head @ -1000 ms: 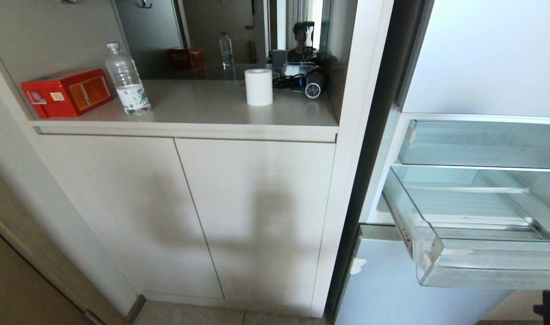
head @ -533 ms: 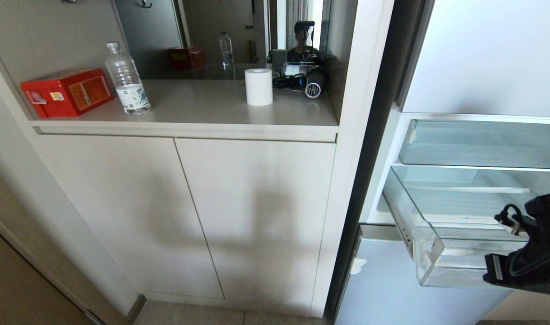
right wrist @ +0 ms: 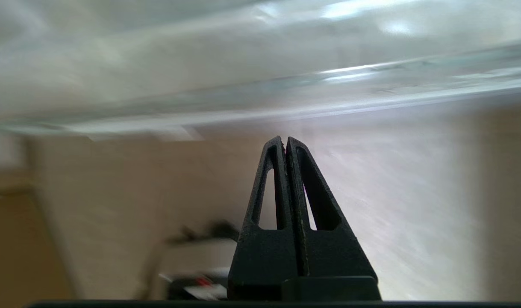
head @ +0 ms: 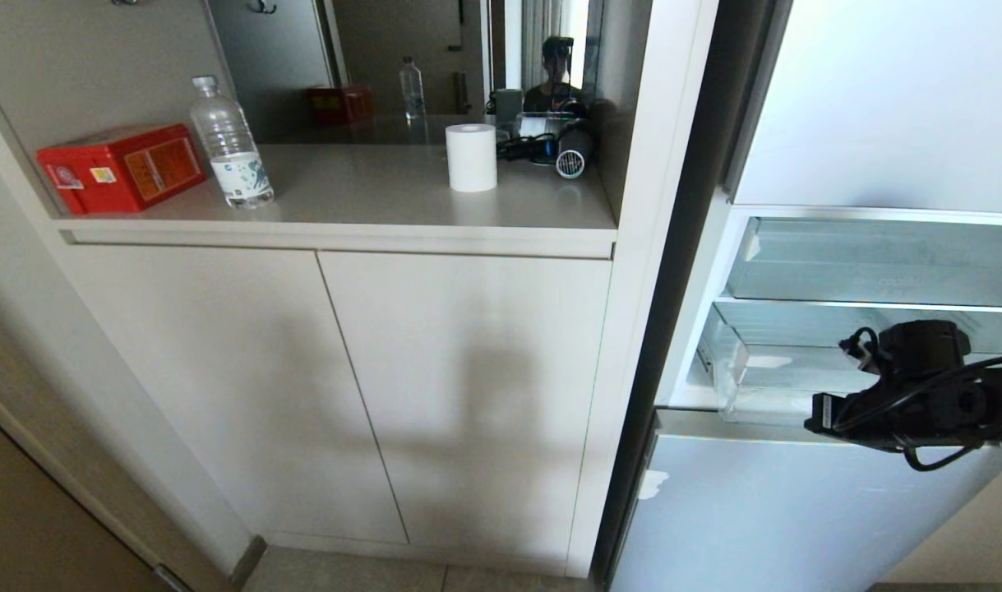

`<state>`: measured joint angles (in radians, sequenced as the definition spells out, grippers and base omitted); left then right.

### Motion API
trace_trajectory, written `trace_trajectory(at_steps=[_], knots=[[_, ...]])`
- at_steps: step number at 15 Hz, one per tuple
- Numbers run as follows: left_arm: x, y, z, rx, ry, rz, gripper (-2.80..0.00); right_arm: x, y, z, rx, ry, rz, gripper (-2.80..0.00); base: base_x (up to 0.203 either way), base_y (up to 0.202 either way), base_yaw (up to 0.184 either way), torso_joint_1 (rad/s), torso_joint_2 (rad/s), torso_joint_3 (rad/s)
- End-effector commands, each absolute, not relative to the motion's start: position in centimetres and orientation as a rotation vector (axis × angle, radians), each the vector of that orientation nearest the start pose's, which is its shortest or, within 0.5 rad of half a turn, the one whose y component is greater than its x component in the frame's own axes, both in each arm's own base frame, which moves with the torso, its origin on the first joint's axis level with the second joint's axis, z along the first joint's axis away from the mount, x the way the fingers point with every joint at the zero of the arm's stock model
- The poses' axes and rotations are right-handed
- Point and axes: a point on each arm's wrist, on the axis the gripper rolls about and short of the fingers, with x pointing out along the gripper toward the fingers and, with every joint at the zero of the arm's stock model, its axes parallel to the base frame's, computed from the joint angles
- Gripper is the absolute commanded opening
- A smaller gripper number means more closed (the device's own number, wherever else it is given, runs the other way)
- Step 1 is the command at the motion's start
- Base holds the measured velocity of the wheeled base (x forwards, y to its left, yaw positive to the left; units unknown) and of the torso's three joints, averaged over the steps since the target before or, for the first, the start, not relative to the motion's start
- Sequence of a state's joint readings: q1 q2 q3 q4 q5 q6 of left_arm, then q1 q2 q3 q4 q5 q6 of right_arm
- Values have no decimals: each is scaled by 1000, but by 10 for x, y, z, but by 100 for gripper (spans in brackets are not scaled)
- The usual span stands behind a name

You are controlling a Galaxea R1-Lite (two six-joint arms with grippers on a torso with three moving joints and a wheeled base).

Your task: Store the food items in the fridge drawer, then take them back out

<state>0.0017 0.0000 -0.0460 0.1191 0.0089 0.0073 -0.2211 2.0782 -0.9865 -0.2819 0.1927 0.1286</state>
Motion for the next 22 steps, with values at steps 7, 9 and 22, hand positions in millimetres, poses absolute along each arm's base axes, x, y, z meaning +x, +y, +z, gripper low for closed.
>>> trace_trajectory(at_steps=[7, 9, 22], knots=[[-27, 0, 76, 8, 75, 10, -280, 401, -83, 62, 371, 647, 3, -280, 0, 0, 0, 0, 0, 0], [-27, 0, 76, 8, 75, 10, -280, 408, -85, 69, 371, 609, 20, -280, 0, 0, 0, 0, 0, 0], [-27, 0, 76, 8, 75, 10, -280, 357, -74, 111, 435, 572, 5, -280, 0, 0, 0, 0, 0, 0]])
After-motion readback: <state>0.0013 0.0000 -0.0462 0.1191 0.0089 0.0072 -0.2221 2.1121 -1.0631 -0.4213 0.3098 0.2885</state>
